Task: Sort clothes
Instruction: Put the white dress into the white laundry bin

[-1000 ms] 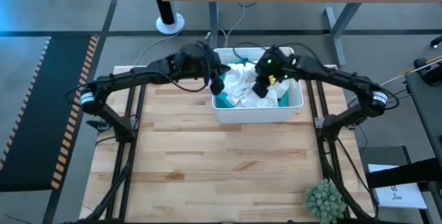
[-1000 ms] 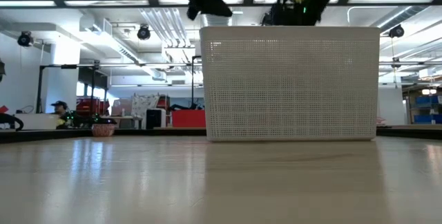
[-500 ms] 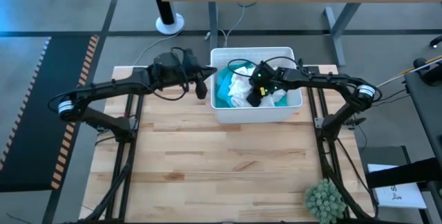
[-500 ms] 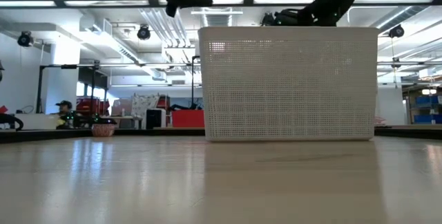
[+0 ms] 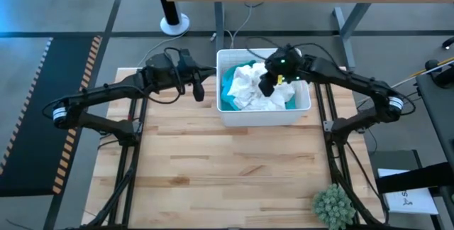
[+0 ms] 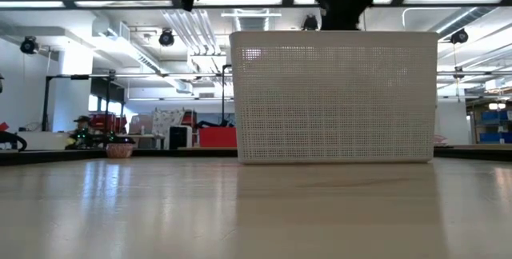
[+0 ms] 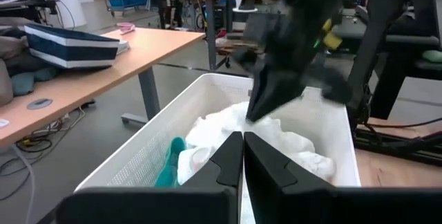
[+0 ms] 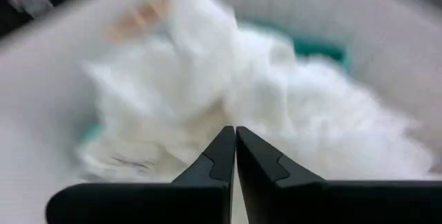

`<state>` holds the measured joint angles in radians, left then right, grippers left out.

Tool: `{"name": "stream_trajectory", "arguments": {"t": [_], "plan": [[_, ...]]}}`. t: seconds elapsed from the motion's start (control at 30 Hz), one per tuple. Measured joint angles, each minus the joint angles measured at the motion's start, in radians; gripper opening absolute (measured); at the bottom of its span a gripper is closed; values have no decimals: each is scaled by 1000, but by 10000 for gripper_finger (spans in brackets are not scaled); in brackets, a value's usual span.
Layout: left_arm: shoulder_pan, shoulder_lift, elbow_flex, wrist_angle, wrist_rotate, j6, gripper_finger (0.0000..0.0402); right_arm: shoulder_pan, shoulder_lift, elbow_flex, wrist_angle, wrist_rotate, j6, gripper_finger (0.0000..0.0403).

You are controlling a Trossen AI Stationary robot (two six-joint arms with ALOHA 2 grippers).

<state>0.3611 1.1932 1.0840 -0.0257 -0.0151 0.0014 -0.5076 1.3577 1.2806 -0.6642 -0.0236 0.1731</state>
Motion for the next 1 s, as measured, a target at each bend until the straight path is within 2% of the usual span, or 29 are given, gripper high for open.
{"name": "stream_trajectory", "arguments": {"t": [0.17, 0.3, 0.53, 0.77, 0.87, 1.0], "plan": [[0, -6, 0, 0, 0, 0, 0, 21, -46, 35, 55, 24, 0, 0], [0, -7, 0, 1, 0, 0, 0, 32, -22, 24, 154, 23, -1, 0], [0, -7, 0, -31, -3, 0, 0, 41, 184, 4, 171, 26, -28, 0], [0, -29, 0, -93, -26, 10, 0, 42, 394, -54, 233, 81, 5, 0], [0, -38, 0, -95, -27, 11, 0, 61, 453, -59, 248, 88, 10, 0], [0, -50, 0, -94, -28, 14, 0, 100, 457, -56, 238, 110, 6, 0]]}}
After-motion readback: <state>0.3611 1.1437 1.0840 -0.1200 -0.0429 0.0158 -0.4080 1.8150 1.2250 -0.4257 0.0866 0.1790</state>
